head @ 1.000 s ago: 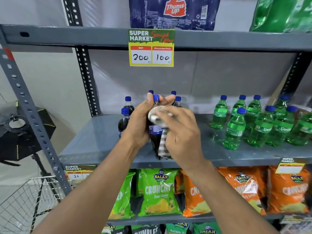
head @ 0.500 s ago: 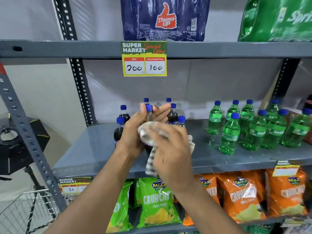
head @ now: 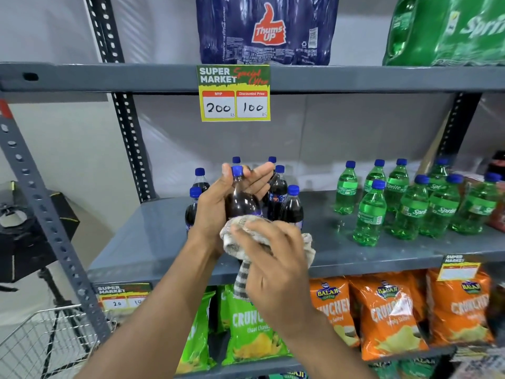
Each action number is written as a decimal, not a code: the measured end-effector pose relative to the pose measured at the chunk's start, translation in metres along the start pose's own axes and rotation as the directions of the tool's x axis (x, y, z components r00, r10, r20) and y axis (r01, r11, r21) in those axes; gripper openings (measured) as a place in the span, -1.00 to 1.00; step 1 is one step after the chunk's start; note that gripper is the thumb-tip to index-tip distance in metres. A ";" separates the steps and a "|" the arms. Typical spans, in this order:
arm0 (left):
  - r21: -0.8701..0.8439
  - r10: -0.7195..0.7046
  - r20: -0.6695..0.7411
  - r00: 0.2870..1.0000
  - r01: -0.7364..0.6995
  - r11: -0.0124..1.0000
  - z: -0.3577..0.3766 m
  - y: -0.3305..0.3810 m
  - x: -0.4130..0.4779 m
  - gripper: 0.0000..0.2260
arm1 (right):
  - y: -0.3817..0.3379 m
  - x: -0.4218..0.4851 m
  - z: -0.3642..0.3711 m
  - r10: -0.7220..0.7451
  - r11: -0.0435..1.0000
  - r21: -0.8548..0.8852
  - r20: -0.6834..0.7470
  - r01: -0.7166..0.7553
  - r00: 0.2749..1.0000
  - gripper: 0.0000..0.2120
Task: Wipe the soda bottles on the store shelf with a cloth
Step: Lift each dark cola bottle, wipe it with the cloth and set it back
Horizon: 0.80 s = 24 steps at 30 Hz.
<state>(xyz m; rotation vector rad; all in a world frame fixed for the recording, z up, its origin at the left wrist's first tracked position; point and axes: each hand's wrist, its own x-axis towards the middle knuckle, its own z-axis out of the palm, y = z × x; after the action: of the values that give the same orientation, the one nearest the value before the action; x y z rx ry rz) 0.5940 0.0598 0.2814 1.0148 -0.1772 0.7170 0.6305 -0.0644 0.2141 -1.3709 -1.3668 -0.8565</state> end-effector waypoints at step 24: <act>-0.032 0.011 -0.029 1.000 -0.012 0.999 0.007 0.013 0.010 -0.60 | 0.015 0.003 -0.010 -0.114 0.992 0.054 0.052 0.111 0.992 -0.56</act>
<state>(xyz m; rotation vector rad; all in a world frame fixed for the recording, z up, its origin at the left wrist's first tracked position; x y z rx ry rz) 0.5952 0.0630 0.2989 0.9730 -0.1693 0.7368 0.6473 -0.0714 0.2170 -1.2967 -1.5102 -0.8579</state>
